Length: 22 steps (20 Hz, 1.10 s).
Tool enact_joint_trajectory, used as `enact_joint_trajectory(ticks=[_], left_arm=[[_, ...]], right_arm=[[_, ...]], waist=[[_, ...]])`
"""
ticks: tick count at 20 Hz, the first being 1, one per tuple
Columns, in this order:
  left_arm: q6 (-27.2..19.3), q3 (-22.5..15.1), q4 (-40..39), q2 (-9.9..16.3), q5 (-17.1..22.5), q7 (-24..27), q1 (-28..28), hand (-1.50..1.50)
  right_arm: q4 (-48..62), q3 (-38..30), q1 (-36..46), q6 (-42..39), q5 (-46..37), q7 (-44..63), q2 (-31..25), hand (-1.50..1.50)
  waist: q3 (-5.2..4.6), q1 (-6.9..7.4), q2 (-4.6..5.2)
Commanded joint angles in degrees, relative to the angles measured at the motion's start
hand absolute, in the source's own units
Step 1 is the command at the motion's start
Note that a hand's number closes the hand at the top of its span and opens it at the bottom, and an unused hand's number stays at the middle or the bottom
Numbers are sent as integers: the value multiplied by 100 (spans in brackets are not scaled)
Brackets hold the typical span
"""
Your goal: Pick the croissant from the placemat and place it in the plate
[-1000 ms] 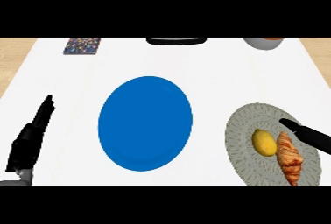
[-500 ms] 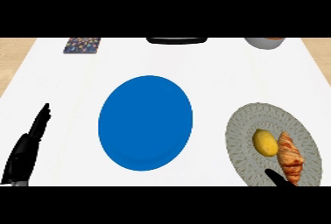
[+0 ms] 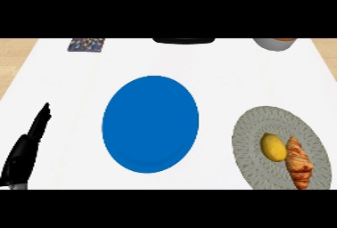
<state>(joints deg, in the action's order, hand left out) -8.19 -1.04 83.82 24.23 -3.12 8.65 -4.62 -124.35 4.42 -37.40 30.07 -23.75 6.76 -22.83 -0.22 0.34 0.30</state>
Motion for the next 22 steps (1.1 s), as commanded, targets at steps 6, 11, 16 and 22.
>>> enact_joint_trajectory(ticks=[6, 11, 16, 22], left_arm=[[-32, -106, 113, -169, -155, -23, 1, 0], [-64, -89, -66, -327, -285, -114, 115, 0], [193, 88, 148, -98, -171, -15, -168, 0], [177, 168, 168, -317, -306, -572, 333, 0]], right_arm=[[-522, -209, 1023, -1750, -695, 3374, -878, -150], [179, -303, 1657, -2540, -153, 3531, -994, -150], [1018, -207, 2218, -3360, -76, 3886, -1322, -150], [1761, -378, 2615, -3773, -116, 3351, -1112, -150]], waist=[[7, 117, 6], [21, -1, -19], [20, 38, -18], [24, -37, -29]])
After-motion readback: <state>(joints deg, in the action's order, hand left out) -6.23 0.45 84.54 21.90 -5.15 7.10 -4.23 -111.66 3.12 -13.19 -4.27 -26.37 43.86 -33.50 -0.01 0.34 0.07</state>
